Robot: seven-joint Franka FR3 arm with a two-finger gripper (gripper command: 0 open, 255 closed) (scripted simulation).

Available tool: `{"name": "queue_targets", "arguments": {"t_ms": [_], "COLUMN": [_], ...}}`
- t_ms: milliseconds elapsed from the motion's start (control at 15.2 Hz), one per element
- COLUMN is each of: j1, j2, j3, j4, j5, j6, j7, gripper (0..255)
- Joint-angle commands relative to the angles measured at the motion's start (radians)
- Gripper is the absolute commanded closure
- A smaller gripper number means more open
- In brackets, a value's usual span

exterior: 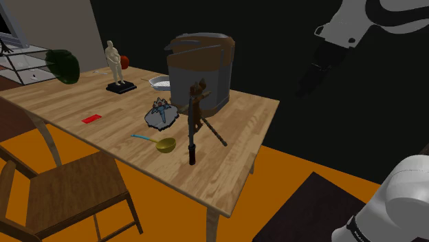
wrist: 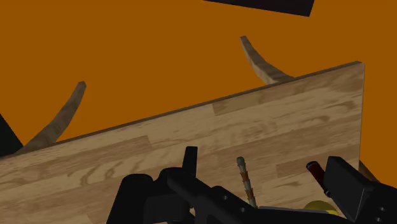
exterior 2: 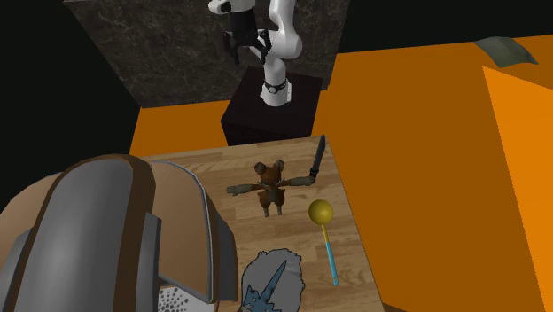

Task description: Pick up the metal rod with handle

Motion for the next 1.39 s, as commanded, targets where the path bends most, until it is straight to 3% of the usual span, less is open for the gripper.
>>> {"name": "queue_targets", "arguments": {"t_ms": [0,726,1056,1320], "j1": [0.0,0.048,0.04,0.014], "j2": [0.0,0.184,0.32,0.448], "j3": [0.0,0.246,0.365,0.466], "j4": [0.0,-0.058,-0.027,0.024], "j5": [0.0,0.023,-0.017,-0.093], "j6": [0.0,0.341,0.483,0.579], "j7": [0.0,0.181,0.285,0.391], "gripper": [0,0,0,0]}}
